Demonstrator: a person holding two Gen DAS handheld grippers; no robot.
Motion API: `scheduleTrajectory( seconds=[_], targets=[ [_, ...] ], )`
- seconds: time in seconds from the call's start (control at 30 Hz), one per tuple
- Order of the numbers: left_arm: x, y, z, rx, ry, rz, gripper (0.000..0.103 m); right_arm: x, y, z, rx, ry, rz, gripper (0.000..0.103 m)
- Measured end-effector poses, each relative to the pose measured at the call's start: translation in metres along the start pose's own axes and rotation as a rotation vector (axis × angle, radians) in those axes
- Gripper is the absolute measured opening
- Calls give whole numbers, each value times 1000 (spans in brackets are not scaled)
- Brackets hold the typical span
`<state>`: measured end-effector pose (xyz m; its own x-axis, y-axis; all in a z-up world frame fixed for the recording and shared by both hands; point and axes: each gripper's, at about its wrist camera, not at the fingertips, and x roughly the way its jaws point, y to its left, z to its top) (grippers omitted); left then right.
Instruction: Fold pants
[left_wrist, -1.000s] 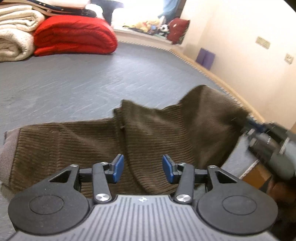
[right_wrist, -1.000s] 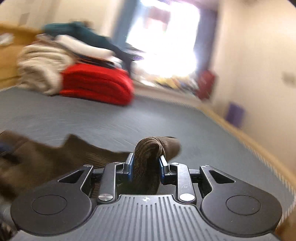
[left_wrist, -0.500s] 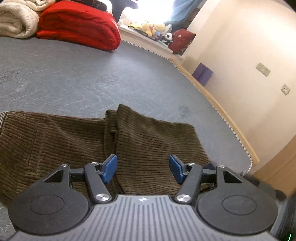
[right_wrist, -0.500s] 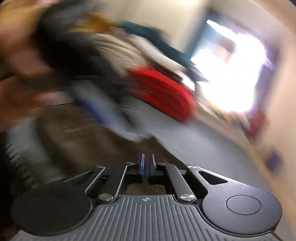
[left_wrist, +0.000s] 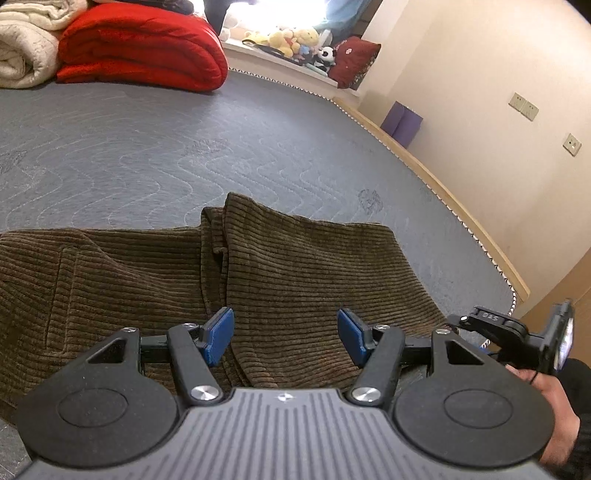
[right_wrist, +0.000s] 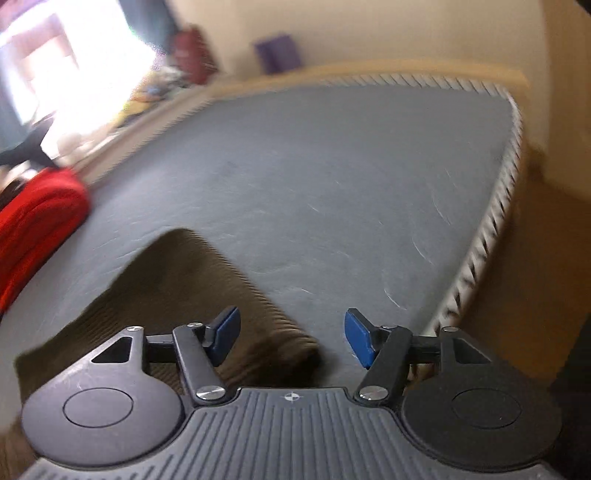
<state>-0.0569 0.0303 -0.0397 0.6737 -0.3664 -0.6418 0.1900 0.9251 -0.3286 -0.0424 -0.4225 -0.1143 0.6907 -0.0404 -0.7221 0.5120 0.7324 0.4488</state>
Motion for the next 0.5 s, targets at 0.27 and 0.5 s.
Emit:
scheduleTrajectory(
  seconds=[0.27, 0.5],
  targets=[
    [-10, 10, 6, -36, -46, 24, 68, 11, 15, -5, -32, 38, 71, 33],
    [-44, 48, 19, -144, -142, 223, 68, -47, 104, 0, -367, -160, 43, 29]
  ],
)
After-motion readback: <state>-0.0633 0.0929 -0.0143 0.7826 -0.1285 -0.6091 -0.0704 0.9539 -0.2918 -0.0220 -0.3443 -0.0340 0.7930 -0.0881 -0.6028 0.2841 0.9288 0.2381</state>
